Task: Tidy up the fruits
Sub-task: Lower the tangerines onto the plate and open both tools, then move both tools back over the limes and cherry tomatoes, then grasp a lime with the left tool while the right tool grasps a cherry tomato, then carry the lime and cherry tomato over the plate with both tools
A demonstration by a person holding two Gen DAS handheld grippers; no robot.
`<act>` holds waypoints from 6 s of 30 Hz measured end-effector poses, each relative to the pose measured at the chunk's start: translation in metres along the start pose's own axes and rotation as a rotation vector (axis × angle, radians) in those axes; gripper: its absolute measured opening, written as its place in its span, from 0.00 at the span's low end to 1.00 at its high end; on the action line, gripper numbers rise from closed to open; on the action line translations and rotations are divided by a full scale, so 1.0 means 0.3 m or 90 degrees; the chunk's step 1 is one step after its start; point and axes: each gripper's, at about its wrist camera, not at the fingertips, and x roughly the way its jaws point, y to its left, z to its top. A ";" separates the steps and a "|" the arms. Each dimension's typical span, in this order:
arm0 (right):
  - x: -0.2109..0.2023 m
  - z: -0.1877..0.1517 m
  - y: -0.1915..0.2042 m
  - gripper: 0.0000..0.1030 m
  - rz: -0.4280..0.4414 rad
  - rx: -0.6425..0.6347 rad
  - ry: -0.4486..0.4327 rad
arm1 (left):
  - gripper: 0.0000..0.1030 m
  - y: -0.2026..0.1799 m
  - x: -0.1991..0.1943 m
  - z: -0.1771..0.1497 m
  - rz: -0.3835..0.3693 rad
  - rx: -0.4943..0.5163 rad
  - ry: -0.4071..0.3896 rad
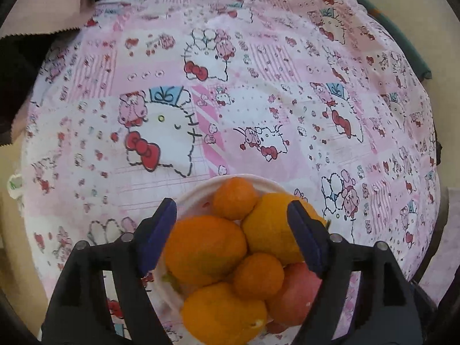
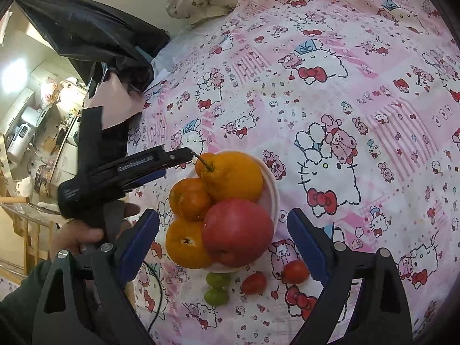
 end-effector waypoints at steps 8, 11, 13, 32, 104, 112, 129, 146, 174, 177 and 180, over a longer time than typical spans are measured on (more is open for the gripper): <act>-0.015 -0.015 -0.001 0.90 -0.016 -0.009 -0.009 | 0.74 0.003 -0.113 -0.059 0.018 0.013 -0.047; -0.022 -0.020 -0.002 0.90 -0.017 -0.008 -0.016 | 0.74 0.000 -0.175 -0.094 0.028 0.023 -0.078; -0.028 -0.024 0.001 0.90 -0.019 -0.010 -0.019 | 0.74 0.000 -0.210 -0.115 0.038 0.029 -0.099; -0.114 -0.092 0.036 0.90 -0.056 -0.087 -0.058 | 0.76 0.058 -0.443 -0.339 0.030 0.027 -0.206; 0.031 -0.179 -0.171 0.90 -0.111 0.100 0.086 | 0.57 -0.044 0.047 -0.619 0.026 0.049 0.102; 0.059 -0.180 -0.182 0.90 -0.134 0.097 0.098 | 0.54 -0.108 0.074 -0.643 0.051 0.108 0.109; 0.247 -0.201 -0.180 0.70 -0.258 0.011 0.183 | 0.28 -0.044 -0.083 -0.667 0.025 0.067 0.074; 0.236 -0.212 -0.155 0.35 -0.224 -0.018 0.172 | 0.28 -0.012 -0.134 -0.631 0.041 0.041 0.030; -0.215 -0.146 -0.008 0.35 0.055 -0.002 -0.100 | 0.28 0.138 -0.387 -0.567 0.028 -0.048 -0.142; -0.218 -0.141 0.023 0.35 0.073 -0.018 -0.107 | 0.28 0.187 -0.421 -0.529 0.022 -0.083 -0.147; -0.202 -0.139 0.029 0.35 0.086 -0.017 -0.098 | 0.28 0.217 -0.440 -0.491 0.013 -0.102 -0.151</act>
